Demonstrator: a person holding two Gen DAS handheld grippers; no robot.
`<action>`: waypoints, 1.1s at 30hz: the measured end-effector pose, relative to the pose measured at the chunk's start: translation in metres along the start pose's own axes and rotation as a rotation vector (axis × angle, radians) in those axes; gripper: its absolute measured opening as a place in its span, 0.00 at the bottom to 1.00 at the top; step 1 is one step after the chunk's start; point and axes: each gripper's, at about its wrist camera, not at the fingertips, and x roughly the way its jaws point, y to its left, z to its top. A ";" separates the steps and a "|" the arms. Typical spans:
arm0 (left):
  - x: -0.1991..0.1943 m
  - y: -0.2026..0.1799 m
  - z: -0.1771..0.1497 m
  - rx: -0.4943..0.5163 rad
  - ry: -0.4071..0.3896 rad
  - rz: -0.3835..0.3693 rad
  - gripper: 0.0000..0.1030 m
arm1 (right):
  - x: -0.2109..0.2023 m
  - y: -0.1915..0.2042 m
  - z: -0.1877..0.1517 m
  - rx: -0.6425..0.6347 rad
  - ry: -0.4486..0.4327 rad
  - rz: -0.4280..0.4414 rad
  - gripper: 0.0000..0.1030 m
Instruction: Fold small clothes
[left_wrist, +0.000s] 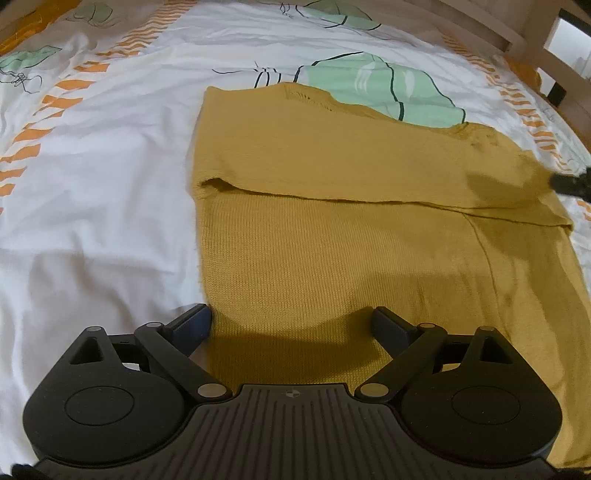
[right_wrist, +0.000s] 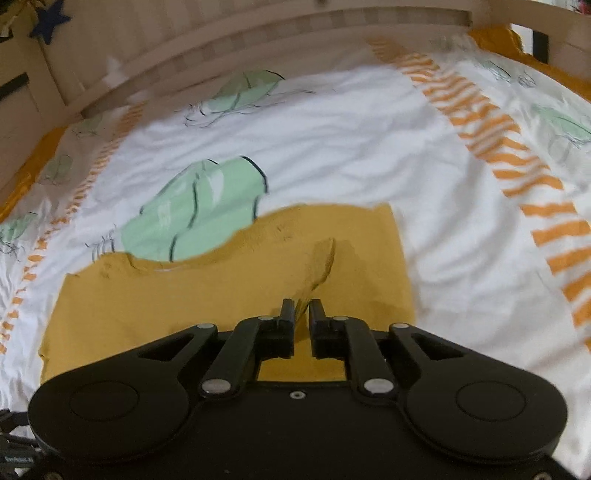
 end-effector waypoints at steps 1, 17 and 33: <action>0.000 0.000 0.000 0.000 0.000 0.000 0.91 | -0.001 -0.002 0.000 0.004 -0.014 0.004 0.20; 0.000 0.001 0.000 0.002 -0.003 0.002 0.91 | 0.045 -0.013 -0.001 0.049 -0.025 0.021 0.49; -0.001 0.002 -0.001 -0.017 -0.019 0.002 0.91 | 0.031 0.005 0.014 -0.081 -0.088 -0.063 0.12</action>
